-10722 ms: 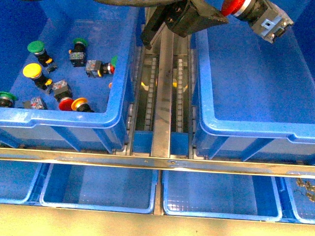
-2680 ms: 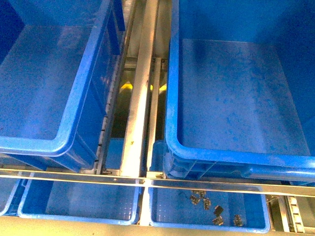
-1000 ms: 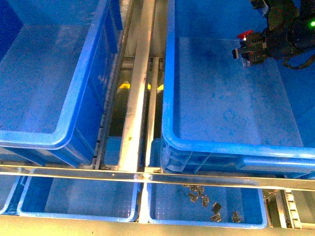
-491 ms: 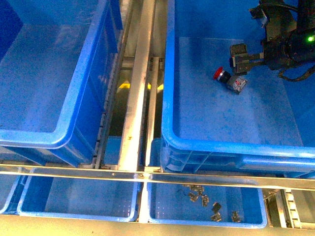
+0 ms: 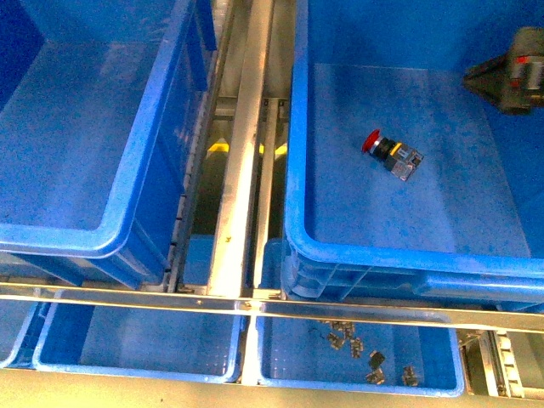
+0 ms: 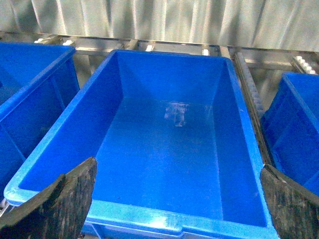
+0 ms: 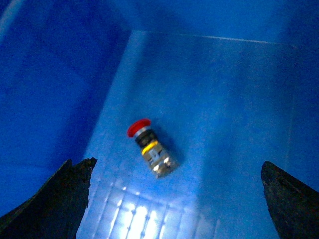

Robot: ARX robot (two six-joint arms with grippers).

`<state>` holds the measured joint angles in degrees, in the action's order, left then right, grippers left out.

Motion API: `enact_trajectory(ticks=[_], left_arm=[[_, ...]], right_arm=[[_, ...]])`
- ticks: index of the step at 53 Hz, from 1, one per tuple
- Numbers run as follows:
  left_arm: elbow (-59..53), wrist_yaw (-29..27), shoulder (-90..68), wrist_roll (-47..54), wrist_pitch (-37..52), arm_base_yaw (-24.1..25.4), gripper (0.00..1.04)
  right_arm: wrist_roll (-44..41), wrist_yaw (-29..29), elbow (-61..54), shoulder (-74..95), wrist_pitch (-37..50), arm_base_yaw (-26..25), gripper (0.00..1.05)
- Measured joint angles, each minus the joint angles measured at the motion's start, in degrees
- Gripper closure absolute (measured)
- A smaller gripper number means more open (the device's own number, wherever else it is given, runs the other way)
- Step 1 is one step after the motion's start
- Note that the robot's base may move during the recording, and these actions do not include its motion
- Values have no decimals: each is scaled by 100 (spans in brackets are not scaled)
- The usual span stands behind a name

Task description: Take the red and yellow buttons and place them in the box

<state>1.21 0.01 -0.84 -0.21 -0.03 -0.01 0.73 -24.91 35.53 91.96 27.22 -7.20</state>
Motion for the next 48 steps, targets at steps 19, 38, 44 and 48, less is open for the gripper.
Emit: enact_trajectory(ticks=[19, 38, 44, 48], left_arm=[[0, -2, 0, 0, 2, 0, 8], [0, 0, 0, 0, 0, 0, 8], [0, 0, 0, -2, 0, 0, 8], [0, 0, 0, 0, 0, 0, 8]], right_arm=[[382, 122, -2057, -2590, 1045, -1703, 22], [-35, 1381, -3390, -4238, 1939, -446, 100], [-55, 1582, -3421, -4793, 1482, -236, 101], [-52, 1742, -3423, -5259, 1082, -70, 101]])
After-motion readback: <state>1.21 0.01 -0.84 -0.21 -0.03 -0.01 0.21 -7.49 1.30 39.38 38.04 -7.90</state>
